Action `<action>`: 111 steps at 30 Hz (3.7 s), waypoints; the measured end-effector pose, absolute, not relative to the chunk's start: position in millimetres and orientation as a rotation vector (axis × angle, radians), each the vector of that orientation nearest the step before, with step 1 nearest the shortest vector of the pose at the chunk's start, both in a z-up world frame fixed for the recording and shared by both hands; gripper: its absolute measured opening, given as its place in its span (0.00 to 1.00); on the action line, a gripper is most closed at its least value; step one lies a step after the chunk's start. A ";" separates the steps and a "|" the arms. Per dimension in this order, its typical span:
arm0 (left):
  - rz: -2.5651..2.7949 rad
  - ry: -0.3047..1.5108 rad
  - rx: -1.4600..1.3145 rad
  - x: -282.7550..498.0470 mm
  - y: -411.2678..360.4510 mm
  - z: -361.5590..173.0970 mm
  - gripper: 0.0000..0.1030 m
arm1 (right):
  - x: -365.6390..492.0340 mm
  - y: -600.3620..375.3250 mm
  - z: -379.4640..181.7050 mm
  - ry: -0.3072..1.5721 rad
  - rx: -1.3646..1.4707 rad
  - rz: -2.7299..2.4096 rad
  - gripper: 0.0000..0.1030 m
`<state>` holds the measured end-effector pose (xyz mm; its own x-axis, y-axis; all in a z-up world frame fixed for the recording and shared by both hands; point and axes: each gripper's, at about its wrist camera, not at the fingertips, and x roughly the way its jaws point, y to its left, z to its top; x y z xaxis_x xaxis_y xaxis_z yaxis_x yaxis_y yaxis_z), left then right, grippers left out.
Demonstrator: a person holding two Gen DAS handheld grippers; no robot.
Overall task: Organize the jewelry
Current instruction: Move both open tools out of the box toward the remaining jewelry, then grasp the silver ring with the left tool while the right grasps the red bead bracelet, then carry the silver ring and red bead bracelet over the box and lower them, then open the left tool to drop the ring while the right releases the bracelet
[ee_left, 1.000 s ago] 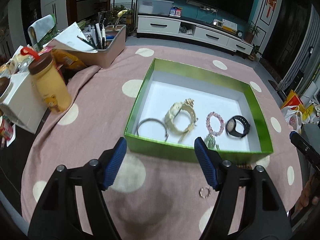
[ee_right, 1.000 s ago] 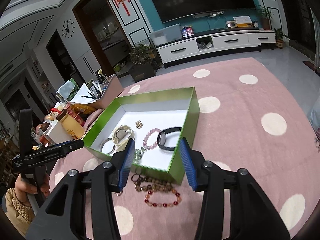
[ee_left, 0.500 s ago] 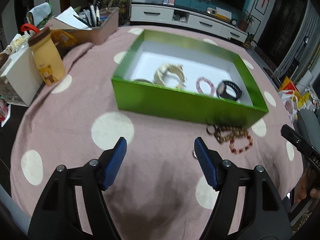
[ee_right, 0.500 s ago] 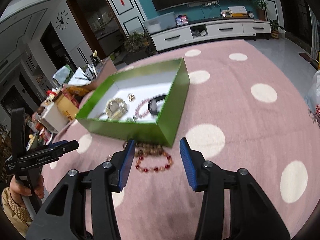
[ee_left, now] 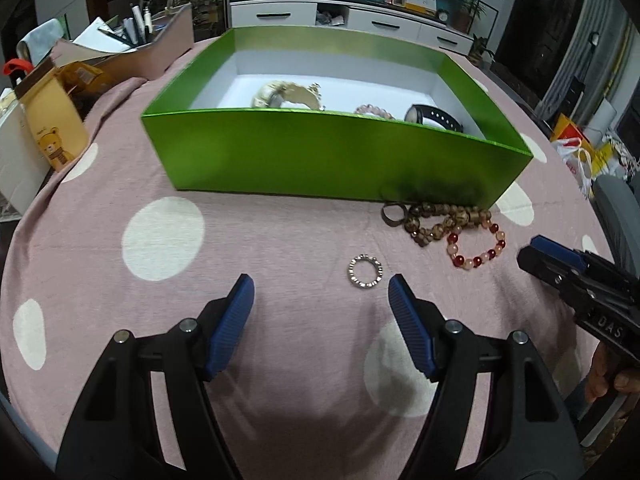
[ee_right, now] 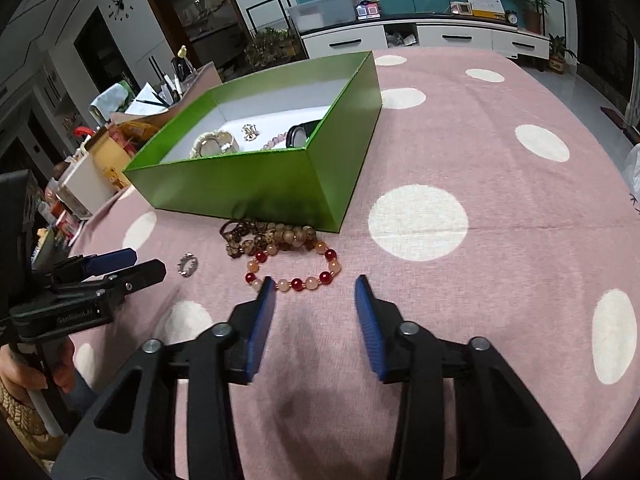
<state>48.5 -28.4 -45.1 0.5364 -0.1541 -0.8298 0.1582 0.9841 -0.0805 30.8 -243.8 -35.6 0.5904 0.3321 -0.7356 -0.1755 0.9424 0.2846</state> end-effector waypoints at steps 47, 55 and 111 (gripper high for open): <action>-0.258 0.873 -0.036 23.6 -18.2 -9.5 0.20 | 0.3 -235.7 34.4 0.695 0.130 0.353 0.07; -0.265 0.844 -0.060 26.7 -9.9 13.4 0.20 | 3.0 -234.4 57.4 0.640 0.138 0.379 0.07; -0.197 0.939 -0.211 243.5 15.4 47.6 0.20 | 166.5 -225.4 80.9 0.651 0.115 0.332 0.07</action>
<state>243.5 15.4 47.6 0.5757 -0.2580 -0.7759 0.0756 0.9616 -0.2637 166.5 -225.4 80.9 0.7446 0.3387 -0.5753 -0.2668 0.9409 0.2086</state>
